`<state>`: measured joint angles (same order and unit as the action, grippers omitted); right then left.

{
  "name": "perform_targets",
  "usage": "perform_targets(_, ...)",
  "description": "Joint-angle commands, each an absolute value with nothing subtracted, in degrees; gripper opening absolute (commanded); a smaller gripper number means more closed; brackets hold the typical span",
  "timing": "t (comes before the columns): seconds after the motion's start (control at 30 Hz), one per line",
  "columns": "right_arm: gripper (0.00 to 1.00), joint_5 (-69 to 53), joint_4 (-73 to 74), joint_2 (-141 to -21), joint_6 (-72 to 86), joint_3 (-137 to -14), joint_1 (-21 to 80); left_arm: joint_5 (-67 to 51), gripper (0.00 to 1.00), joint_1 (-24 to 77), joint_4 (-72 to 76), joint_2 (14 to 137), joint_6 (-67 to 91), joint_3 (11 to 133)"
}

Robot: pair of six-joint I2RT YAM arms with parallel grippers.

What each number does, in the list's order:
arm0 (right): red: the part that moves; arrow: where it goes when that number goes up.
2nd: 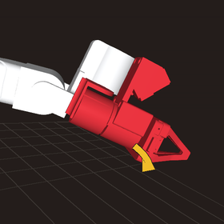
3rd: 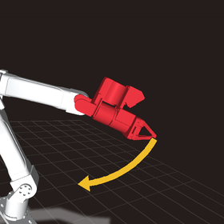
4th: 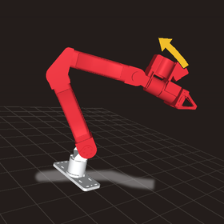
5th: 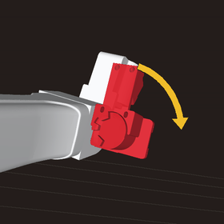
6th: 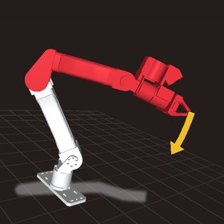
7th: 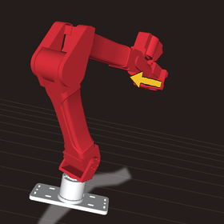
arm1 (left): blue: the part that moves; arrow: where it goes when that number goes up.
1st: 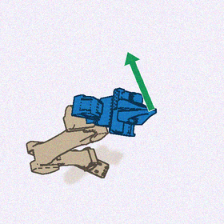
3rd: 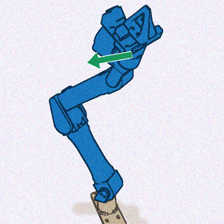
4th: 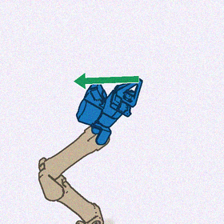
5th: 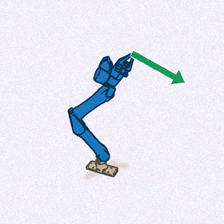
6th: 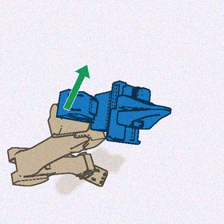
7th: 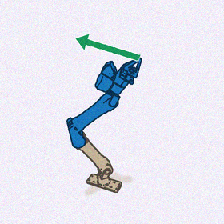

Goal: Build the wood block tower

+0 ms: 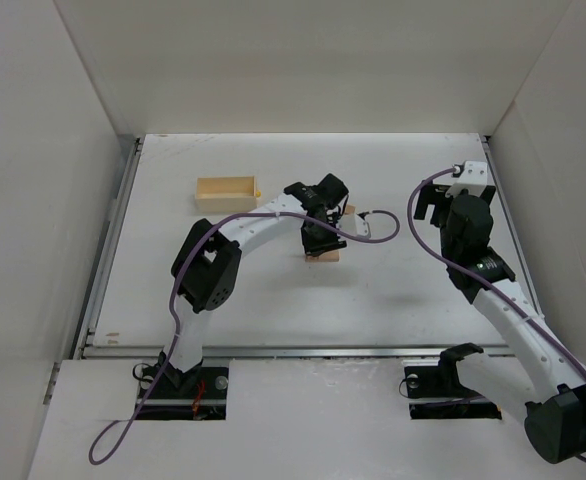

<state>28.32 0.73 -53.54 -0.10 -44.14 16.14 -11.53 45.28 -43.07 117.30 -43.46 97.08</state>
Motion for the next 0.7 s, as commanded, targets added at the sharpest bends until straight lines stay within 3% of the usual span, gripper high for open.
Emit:
perform_targets(0.0, 0.98, 29.3, -3.3, -52.4, -0.4, -44.4, 15.8, -11.3, 0.00, 45.5, -42.8, 116.8, -43.9, 97.4)
perform_targets(0.67, 0.98, 29.3, -3.3, -52.9, -0.4, -43.9, 15.8, -11.3, 0.00, 45.5, -42.3, 116.8, -43.9, 96.2)
